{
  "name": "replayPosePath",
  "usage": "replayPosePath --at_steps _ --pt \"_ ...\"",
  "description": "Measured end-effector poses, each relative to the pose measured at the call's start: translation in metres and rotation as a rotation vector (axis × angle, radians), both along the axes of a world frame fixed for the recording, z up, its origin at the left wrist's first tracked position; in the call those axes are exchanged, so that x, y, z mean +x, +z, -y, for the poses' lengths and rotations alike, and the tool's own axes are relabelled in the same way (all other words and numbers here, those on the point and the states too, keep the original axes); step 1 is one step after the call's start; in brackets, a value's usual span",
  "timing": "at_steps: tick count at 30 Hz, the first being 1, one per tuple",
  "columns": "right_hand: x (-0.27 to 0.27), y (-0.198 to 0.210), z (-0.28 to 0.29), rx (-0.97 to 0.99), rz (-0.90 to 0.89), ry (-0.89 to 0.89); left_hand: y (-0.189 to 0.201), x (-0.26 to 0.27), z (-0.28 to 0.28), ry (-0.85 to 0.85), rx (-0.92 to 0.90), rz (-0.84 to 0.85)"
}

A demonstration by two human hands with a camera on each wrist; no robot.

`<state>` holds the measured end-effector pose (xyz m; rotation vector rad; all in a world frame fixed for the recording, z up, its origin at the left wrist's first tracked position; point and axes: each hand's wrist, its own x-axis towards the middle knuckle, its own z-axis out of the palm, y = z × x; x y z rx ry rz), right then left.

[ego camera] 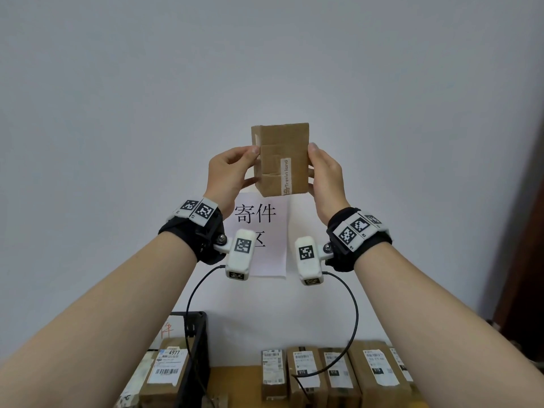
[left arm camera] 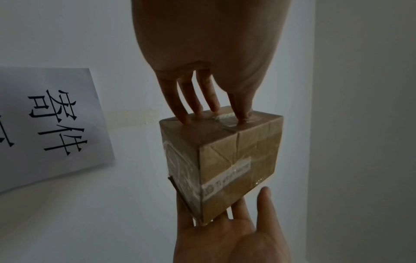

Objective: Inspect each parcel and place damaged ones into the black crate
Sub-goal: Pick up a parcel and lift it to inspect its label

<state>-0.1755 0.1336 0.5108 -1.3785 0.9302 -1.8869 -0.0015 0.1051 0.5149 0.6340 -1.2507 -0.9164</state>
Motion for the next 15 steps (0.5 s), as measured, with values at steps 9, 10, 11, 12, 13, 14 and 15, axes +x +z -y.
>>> replayPosePath --at_steps 9,10,11,12,13,14,15 --pt "-0.001 -0.003 0.007 0.101 0.039 -0.058 -0.003 0.004 0.000 -0.052 0.003 -0.001" --pt "-0.002 -0.003 0.009 0.094 0.030 -0.101 -0.004 0.005 0.000 -0.050 -0.002 -0.005" --pt "-0.004 -0.002 0.009 0.082 0.019 -0.137 -0.006 0.006 0.002 -0.047 -0.005 -0.007" --pt "-0.005 -0.002 0.010 0.069 0.007 -0.157 -0.007 0.008 0.002 -0.042 -0.007 -0.009" --pt "-0.006 -0.002 0.011 0.060 -0.004 -0.162 -0.007 0.008 0.001 -0.038 -0.008 -0.013" --pt "-0.008 -0.002 0.012 0.052 -0.009 -0.159 -0.007 0.009 0.001 -0.034 -0.009 -0.017" --pt "-0.008 -0.002 0.012 0.050 -0.016 -0.145 -0.007 0.009 0.001 -0.037 -0.012 -0.025"
